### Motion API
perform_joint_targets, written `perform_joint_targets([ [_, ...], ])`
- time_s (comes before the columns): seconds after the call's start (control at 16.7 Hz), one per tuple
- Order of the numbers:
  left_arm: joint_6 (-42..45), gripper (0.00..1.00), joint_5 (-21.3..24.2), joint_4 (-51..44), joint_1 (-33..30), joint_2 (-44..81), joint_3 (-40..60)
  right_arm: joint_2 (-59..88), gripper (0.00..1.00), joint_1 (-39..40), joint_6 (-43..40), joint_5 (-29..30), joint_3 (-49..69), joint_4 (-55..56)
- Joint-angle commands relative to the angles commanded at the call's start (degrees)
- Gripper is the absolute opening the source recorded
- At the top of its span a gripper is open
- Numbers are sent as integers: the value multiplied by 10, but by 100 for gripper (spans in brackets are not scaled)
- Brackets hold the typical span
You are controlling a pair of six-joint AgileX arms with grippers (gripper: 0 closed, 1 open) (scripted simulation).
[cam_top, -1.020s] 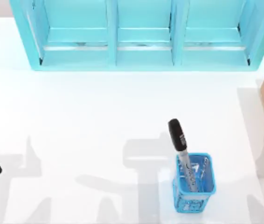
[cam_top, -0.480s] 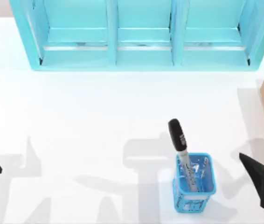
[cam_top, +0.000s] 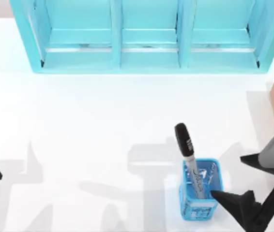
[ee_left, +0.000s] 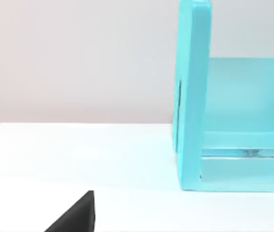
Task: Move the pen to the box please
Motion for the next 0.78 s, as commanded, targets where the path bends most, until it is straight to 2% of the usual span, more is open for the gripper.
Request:
perform_joint_targets([
  [0.36, 0, 100, 0, 0, 0, 0, 0, 20, 100, 6, 5, 5, 1, 22],
  [0.78, 0, 100, 0, 0, 0, 0, 0, 249, 100, 60, 40, 51, 32, 229],
])
